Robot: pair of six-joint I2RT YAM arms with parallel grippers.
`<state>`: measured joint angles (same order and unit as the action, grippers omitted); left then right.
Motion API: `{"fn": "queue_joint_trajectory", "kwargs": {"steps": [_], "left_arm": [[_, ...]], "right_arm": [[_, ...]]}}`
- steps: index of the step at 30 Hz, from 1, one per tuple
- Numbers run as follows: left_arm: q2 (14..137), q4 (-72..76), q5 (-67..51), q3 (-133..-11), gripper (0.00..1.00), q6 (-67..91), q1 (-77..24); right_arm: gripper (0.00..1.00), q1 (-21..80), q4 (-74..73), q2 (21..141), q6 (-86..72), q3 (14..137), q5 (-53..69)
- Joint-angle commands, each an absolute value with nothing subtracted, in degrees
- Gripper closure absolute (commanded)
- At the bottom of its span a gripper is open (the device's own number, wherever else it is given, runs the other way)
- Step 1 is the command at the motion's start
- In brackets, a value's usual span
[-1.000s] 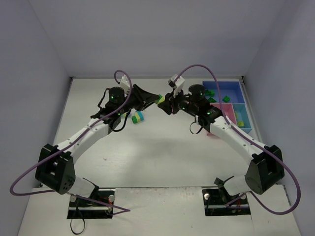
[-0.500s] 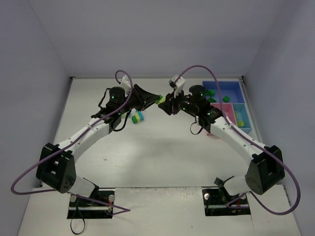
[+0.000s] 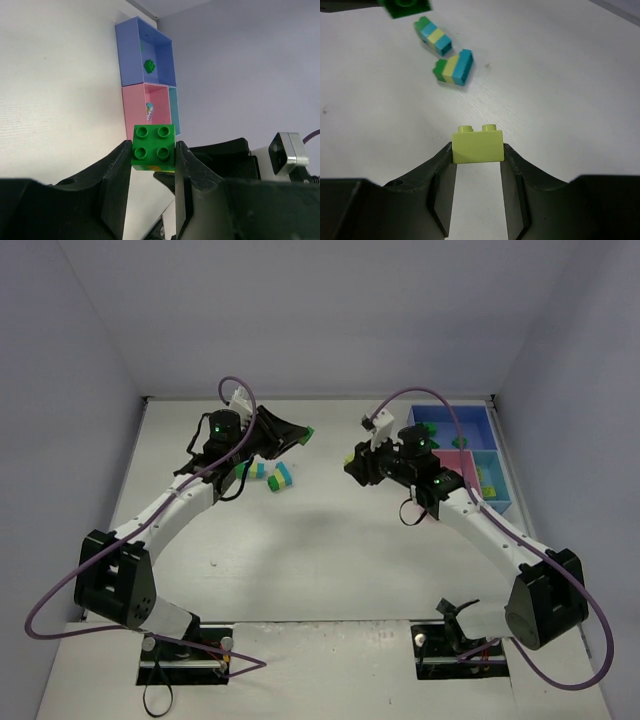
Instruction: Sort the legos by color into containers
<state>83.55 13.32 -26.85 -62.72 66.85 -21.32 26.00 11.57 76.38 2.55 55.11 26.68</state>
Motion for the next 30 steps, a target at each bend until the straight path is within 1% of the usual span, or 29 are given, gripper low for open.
{"fn": "queue_joint_trajectory", "kwargs": {"steps": [1, 2, 3, 4, 5, 6, 7, 8, 11, 17, 20, 21, 23, 26, 27, 29, 30], "left_arm": [[82.9, 13.5, -26.1, -67.5, 1.00, 60.9, -21.7], [82.7, 10.5, -25.8, -67.8, 1.00, 59.4, -21.7], [82.4, 8.7, -25.3, -68.2, 1.00, 57.6, -21.8], [81.7, 7.1, -24.4, -68.6, 1.00, 53.9, -21.9], [81.5, 3.8, -23.9, -68.8, 1.00, 52.3, -21.9], [81.1, 2.1, -23.4, -68.9, 1.00, 50.8, -21.9], [80.3, 0.2, -22.6, -68.6, 1.00, 48.4, -21.9], [79.8, -0.3, -22.3, -68.4, 1.00, 47.3, -22.0], [78.2, -5.3, -21.2, -68.3, 1.00, 42.9, -22.4], [75.9, -10.1, -19.1, -68.3, 1.00, 35.9, -23.9], [75.1, -10.5, -19.2, -67.5, 1.00, 34.7, -24.3], [74.5, -10.1, -19.4, -67.1, 1.00, 34.5, -24.3], [74.1, -9.8, -19.6, -66.5, 1.00, 34.2, -24.7], [73.7, -9.8, -19.8, -66.0, 1.00, 33.8, -25.0], [73.7, -9.8, -19.8, -66.1, 1.00, 33.8, -25.0], [73.7, -9.8, -20.2, -66.3, 1.00, 33.8, -25.1], [74.0, -9.7, -20.3, -66.4, 1.00, 34.0, -25.2]], "right_arm": [[0.99, 22.6, 10.5, 74.5, 1.9, 57.2, 16.8], [0.99, 20.9, 9.7, 74.7, 0.6, 57.2, 13.9], [0.99, 19.1, 8.2, 74.8, -0.7, 57.2, 7.4], [0.99, 17.1, 7.3, 75.1, -2.8, 57.1, 4.1], [0.99, 13.0, 4.6, 75.4, -6.8, 57.4, 0.6], [0.99, 11.0, 3.2, 75.8, -9.0, 57.8, -5.4], [0.99, 8.7, 2.3, 76.5, -10.9, 58.0, -6.4], [0.99, 4.3, 1.2, 76.6, -14.6, 57.8, -7.1], [0.99, -2.6, 0.6, 78.0, -19.9, 57.0, -8.3], [0.97, -11.3, -1.8, 83.7, -24.0, 59.8, -10.1], [0.92, -15.5, -2.1, 87.0, -25.4, 61.5, -8.7], [0.87, -17.3, -2.2, 88.8, -26.2, 62.0, -7.7], [0.82, -18.3, -2.4, 90.5, -26.6, 62.8, -7.2], [0.67, -19.2, -3.0, 93.1, -27.0, 64.2, -7.6], [0.56, -19.2, -3.2, 93.8, -27.1, 65.1, -6.9], [0.44, -19.2, -3.3, 94.0, -26.9, 65.7, -5.5], [0.34, -19.1, -3.3, 93.7, -26.6, 65.9, -4.1]]}}
